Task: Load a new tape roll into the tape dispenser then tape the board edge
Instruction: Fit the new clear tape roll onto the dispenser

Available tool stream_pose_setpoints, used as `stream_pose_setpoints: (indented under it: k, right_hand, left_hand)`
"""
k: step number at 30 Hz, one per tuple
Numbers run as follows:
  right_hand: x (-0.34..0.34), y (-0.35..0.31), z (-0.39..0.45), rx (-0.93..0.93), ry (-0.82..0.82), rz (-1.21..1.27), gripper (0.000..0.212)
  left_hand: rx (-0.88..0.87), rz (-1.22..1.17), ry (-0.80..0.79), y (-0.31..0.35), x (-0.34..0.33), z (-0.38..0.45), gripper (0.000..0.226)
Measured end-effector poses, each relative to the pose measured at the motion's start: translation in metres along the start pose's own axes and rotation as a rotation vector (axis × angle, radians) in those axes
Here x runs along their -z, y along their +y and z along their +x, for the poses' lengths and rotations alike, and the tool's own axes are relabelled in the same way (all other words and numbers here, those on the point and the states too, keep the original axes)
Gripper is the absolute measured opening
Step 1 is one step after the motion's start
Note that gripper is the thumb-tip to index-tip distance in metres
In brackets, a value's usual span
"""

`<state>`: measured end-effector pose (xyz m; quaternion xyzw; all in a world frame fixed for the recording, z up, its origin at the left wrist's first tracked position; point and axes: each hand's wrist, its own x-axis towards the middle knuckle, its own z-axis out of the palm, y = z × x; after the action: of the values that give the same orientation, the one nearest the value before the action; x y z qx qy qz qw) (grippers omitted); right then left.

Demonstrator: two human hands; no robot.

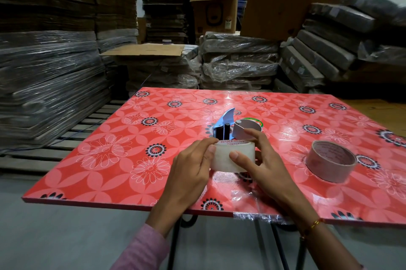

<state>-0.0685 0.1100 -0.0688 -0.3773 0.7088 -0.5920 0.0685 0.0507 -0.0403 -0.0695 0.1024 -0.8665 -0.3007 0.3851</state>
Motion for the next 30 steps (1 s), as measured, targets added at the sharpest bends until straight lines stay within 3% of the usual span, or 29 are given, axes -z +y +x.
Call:
stream_pose_setpoints:
  k: [6,13,27,30]
  right_hand:
    - [-0.0005,0.0007,-0.0006,-0.015,0.023,-0.016,0.07]
    - [-0.0004,-0.0001,-0.0005,0.042,0.011,-0.185,0.071]
    - [0.0001,0.0017,-0.0011,0.077,0.025,-0.243,0.075]
    - [-0.0001,0.0016,-0.0005,0.077,0.027,-0.24,0.076]
  left_hand:
    - [0.005,-0.078,0.065,0.0015,0.001,-0.0013,0.018]
    - [0.038,-0.176,0.052,-0.0054,-0.0018,0.0035,0.025]
    - [-0.074,-0.013,-0.003,-0.002,-0.0018,0.0019,0.006]
    - [-0.069,-0.06,0.003,-0.0054,-0.001,0.0048,0.014]
